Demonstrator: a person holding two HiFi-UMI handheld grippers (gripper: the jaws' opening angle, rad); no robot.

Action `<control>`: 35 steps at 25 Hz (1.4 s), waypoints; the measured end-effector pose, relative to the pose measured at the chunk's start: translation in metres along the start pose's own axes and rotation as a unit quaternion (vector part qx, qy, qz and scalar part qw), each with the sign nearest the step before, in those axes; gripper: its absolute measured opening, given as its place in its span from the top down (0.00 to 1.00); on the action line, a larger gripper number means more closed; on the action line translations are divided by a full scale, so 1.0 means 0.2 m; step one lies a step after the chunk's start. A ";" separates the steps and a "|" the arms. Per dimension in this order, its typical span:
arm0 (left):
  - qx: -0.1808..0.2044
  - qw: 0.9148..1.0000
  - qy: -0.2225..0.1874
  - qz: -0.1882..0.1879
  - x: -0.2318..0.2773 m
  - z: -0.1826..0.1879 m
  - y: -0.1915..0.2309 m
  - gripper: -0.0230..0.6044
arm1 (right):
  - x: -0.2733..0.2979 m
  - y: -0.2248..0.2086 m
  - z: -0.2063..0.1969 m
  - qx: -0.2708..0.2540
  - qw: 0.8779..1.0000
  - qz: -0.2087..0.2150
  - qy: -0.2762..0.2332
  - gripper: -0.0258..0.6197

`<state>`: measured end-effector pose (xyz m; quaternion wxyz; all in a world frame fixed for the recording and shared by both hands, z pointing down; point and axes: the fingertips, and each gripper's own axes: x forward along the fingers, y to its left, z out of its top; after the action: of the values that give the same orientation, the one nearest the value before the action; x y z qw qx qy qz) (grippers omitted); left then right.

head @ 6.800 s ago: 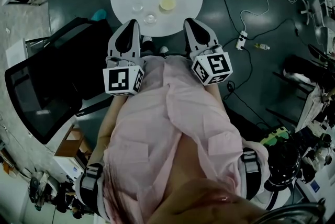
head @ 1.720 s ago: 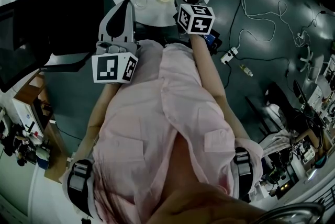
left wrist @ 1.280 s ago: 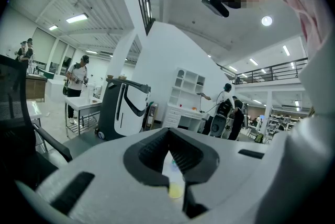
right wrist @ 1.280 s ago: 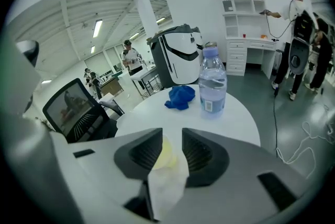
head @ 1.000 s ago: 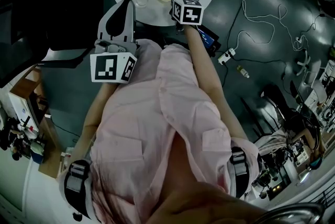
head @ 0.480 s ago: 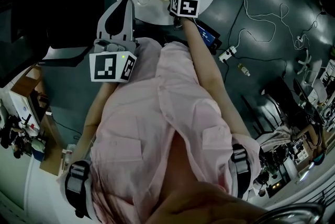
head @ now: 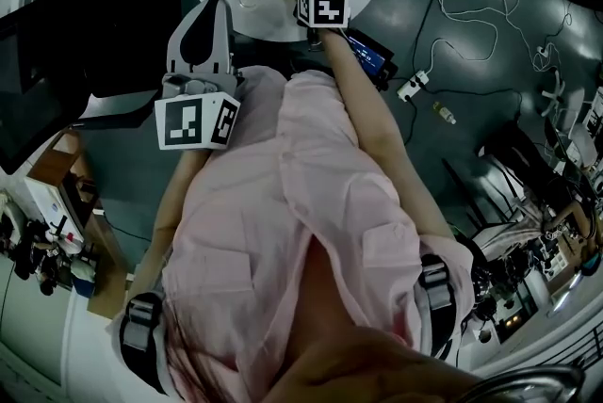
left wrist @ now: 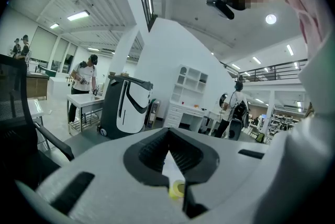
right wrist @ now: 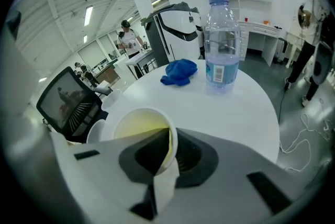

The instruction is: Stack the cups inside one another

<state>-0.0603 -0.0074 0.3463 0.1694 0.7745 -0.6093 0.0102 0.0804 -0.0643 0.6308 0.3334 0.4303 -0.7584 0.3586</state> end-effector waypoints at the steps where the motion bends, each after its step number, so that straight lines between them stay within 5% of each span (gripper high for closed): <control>1: 0.001 1.000 0.000 -0.001 0.00 0.00 0.00 0.94 | 0.00 0.01 0.01 -0.001 1.000 0.004 -0.005 0.90; 35: 0.014 1.000 -0.022 0.005 -0.06 0.03 -0.01 0.94 | -0.51 0.02 0.51 -0.021 0.979 0.007 -0.202 0.90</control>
<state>-0.0619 0.0035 0.3377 0.1452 0.7738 -0.6166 0.0022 0.0974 -0.1052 0.4938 0.1799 0.4814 -0.8205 0.2505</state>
